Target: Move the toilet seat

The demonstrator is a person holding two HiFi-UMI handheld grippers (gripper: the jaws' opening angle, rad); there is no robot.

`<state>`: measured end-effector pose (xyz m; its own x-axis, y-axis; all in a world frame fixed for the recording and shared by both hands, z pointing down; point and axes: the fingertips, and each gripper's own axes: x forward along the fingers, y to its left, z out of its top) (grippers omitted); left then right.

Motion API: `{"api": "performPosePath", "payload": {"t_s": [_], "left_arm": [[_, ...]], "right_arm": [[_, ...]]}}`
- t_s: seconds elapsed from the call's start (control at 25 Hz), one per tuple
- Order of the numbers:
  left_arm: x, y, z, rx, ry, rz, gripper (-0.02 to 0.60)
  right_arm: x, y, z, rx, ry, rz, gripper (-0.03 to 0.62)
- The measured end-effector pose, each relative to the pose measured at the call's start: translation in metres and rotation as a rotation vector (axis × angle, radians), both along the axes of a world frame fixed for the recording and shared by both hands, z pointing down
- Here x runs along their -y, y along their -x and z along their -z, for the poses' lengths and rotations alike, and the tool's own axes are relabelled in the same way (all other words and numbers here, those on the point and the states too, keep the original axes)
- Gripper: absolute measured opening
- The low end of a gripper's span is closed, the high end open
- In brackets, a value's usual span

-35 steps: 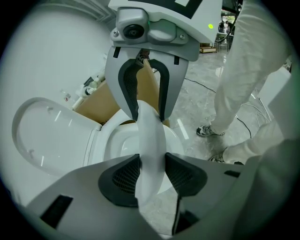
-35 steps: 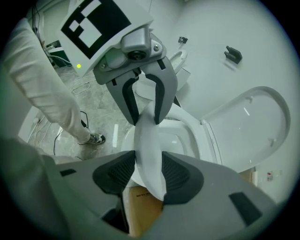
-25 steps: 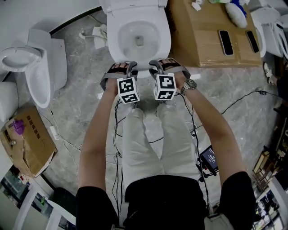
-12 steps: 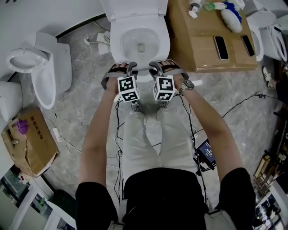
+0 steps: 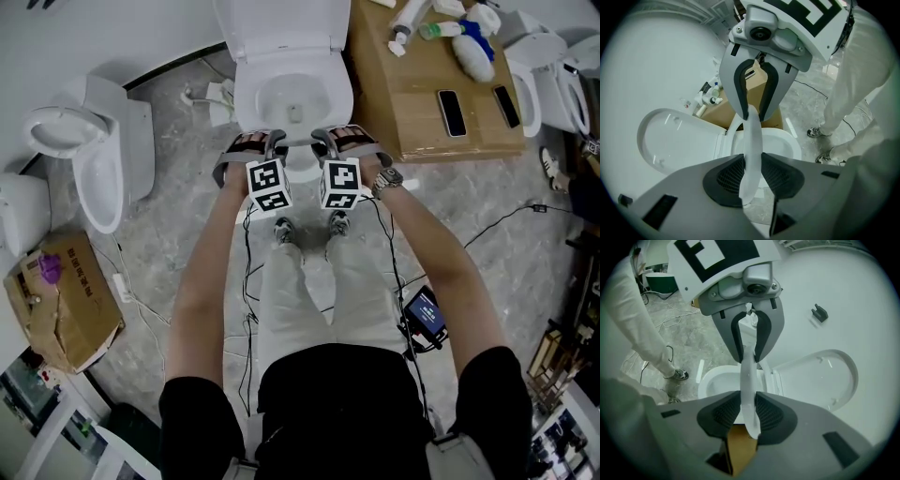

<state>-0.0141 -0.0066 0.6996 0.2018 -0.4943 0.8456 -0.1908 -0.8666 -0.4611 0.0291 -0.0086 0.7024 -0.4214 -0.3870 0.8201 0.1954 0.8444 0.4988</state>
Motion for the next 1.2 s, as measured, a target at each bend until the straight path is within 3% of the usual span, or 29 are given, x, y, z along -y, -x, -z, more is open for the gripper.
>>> {"api": "performPosePath", "payload": {"t_s": [1.2], "left_arm": [[0.073, 0.014, 0.078, -0.030, -0.050, -0.041, 0.100]], "right_arm": [[0.078, 0.011, 0.077, -0.045, -0.013, -0.096, 0.100]]}}
